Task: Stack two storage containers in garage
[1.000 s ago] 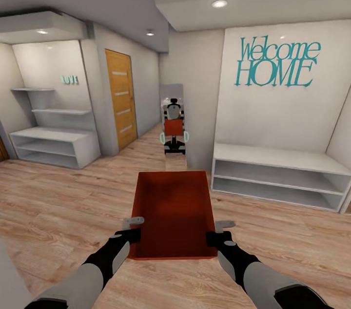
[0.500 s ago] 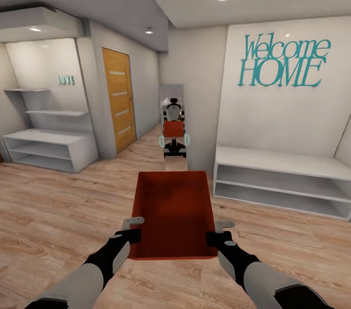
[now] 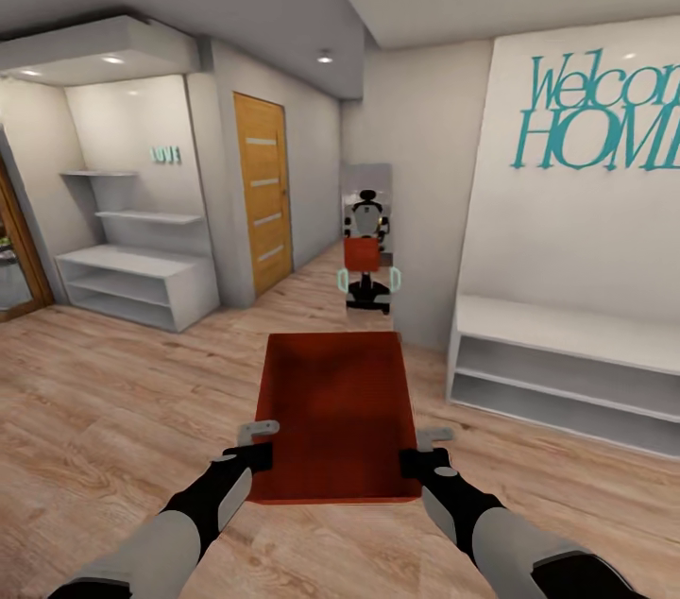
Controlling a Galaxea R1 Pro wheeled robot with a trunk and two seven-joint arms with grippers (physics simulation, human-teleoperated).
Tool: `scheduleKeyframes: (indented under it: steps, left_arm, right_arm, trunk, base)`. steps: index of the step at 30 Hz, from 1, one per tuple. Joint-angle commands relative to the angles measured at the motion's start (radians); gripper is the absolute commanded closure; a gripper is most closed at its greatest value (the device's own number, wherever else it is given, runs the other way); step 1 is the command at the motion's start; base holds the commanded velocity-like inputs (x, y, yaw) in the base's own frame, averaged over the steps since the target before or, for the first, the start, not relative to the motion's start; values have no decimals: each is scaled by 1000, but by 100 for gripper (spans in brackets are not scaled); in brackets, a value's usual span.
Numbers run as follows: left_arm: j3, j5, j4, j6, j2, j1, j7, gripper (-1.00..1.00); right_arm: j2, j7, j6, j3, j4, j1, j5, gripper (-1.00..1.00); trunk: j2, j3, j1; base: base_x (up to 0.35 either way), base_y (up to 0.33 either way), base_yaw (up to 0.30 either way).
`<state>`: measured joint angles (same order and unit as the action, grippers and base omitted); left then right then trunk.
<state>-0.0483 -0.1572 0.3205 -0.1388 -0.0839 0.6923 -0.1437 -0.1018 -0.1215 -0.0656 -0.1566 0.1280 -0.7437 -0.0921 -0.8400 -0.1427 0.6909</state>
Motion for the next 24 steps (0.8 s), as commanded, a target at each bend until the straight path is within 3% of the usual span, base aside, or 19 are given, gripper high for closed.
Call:
scheduleKeyframes:
  steps: [1, 24]
  left_arm:
    - [22, 16, 38, 5, 10, 1, -14, 100]
    - [22, 16, 38, 5, 10, 1, -14, 100]
  right_arm:
    - [8, -7, -5, 9, -4, 0, -14, 100]
    - [8, -7, -5, 9, -4, 0, -14, 100]
  trunk:
    - [-1, -2, 1]
    - [-1, -2, 1]
  base:
    - [323, 0, 268]
    - [323, 0, 269]
